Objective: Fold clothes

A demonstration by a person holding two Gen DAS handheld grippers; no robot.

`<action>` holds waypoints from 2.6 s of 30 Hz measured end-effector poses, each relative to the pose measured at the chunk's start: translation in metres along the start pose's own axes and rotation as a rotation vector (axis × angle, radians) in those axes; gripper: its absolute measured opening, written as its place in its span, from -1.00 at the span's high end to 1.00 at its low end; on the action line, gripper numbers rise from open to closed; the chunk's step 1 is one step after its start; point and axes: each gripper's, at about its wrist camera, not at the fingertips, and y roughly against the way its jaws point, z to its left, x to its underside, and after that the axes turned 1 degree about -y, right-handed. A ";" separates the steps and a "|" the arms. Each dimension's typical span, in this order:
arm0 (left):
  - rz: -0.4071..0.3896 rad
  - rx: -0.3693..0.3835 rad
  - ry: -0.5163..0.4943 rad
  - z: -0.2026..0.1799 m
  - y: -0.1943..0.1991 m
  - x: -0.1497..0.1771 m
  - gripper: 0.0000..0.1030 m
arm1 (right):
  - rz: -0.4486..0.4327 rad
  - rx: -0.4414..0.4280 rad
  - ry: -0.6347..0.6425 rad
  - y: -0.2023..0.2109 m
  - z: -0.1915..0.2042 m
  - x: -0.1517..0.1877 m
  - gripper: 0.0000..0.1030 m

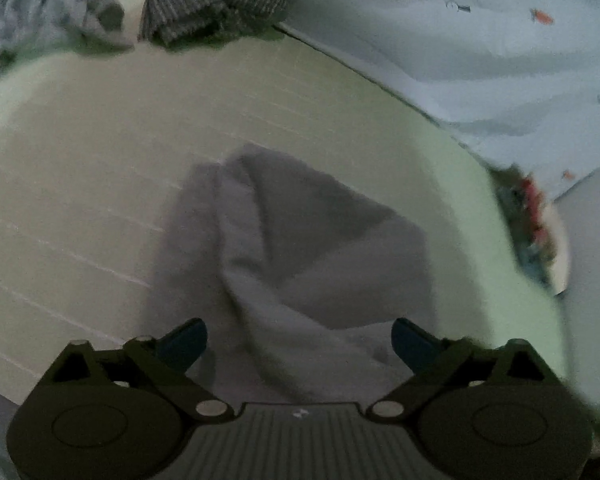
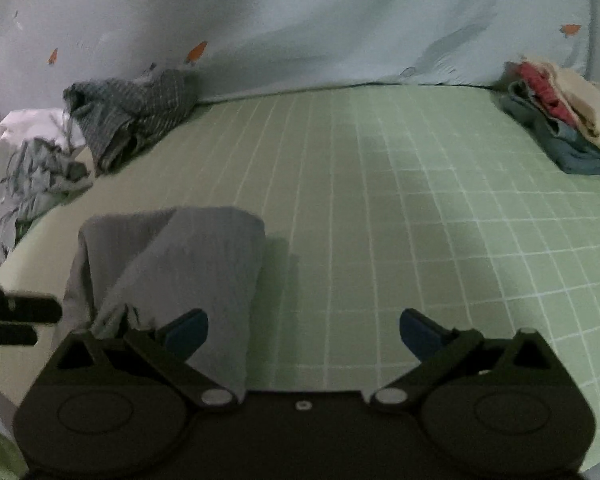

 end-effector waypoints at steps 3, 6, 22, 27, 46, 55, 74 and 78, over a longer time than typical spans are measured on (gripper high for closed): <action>0.032 -0.020 0.016 -0.005 -0.011 0.003 -0.62 | 0.021 -0.017 0.028 0.000 -0.002 0.006 -1.00; 0.065 -0.054 0.037 -0.004 -0.019 0.009 -0.05 | 0.044 -0.028 0.046 0.000 -0.004 0.011 -1.00; -0.002 -0.248 0.015 0.030 0.017 0.023 0.76 | 0.099 -0.062 0.039 -0.007 -0.002 0.019 -1.00; 0.045 -0.311 -0.030 0.039 0.011 0.028 0.49 | 0.114 -0.063 0.066 -0.009 0.008 0.021 -1.00; -0.085 -0.244 -0.268 0.038 -0.018 -0.012 -0.99 | 0.059 -0.134 -0.044 -0.027 0.047 -0.009 -1.00; -0.037 -0.095 -0.399 0.044 -0.040 -0.024 -0.94 | 0.122 -0.101 -0.065 -0.056 0.074 -0.002 -1.00; 0.005 -0.010 -0.366 0.020 -0.038 -0.033 0.61 | 0.163 -0.223 -0.072 -0.056 0.074 -0.010 0.46; -0.046 -0.012 -0.357 -0.015 -0.033 -0.032 0.62 | 0.128 -0.255 -0.039 -0.046 0.054 -0.023 0.52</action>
